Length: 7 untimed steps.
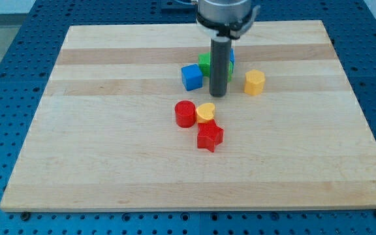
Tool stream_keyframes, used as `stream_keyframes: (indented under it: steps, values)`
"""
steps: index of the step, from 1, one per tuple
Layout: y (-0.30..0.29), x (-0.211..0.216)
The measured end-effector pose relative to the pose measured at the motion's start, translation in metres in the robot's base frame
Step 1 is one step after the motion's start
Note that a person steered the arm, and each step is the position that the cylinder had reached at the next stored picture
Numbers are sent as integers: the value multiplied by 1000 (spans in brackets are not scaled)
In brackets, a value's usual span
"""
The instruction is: Push yellow blocks slightly towards done
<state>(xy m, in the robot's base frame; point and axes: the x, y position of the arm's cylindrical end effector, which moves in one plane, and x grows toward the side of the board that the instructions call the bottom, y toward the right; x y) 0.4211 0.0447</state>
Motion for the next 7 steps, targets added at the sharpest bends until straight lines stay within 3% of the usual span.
stream_keyframes:
  steps: [1,2,3,4,5,7]
  values:
    - [62,31]
    - [143,30]
    - [151,-17]
    - [117,-55]
    - [86,-56]
    - [49,-10]
